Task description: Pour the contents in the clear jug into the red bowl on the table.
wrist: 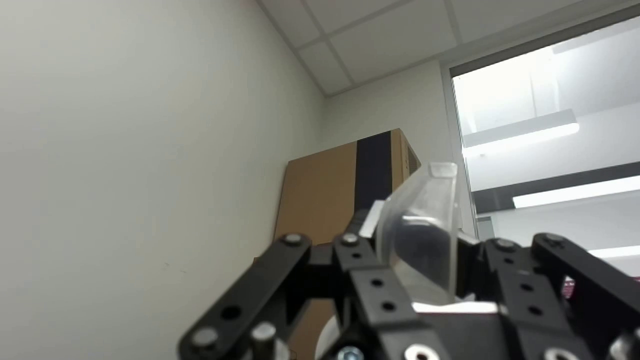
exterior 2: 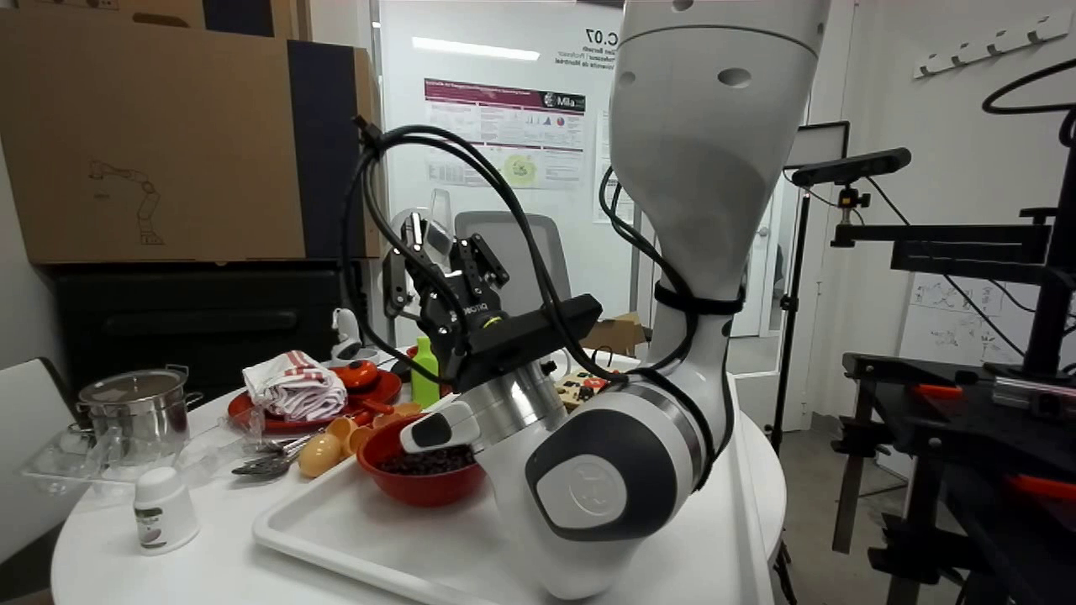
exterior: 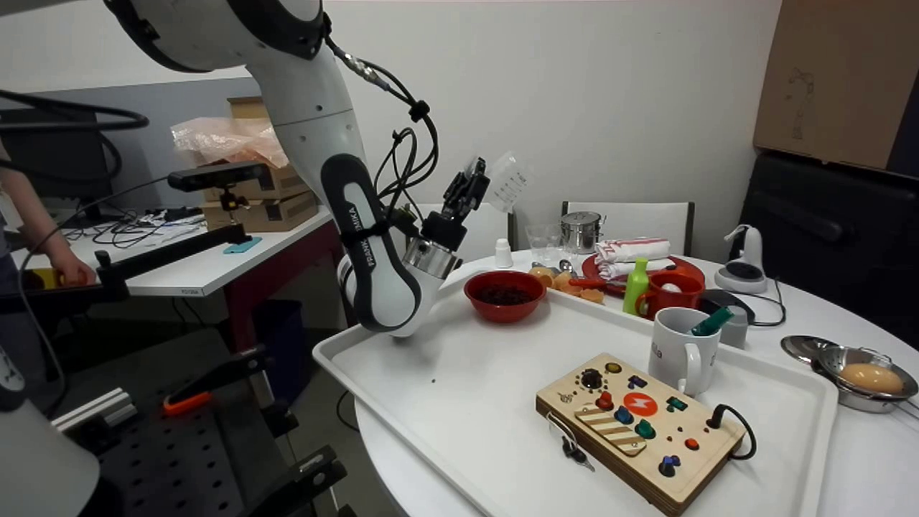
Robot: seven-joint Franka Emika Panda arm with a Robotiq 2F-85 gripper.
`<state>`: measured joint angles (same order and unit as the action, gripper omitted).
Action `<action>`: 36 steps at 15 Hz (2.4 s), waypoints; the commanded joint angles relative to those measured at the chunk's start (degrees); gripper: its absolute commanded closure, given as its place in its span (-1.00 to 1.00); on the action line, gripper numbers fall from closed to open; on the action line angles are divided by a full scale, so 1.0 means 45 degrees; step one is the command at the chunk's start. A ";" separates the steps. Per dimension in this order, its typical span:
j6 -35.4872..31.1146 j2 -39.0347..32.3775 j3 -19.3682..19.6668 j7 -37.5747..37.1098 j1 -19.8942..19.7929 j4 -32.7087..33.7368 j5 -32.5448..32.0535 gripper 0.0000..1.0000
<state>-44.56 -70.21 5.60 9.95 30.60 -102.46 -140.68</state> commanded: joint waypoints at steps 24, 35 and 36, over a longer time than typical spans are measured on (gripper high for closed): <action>-0.0524 0.1469 -0.1945 -0.8880 -0.4111 -0.3326 -0.0496 0.79; -0.1917 0.1869 -0.2726 -1.0576 -0.4873 -0.3718 -0.0992 0.80; -0.2331 0.2017 -0.2899 -1.0955 -0.4984 -0.3845 -0.1033 0.78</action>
<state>-49.85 -63.46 -4.89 -35.91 10.43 -117.71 -143.55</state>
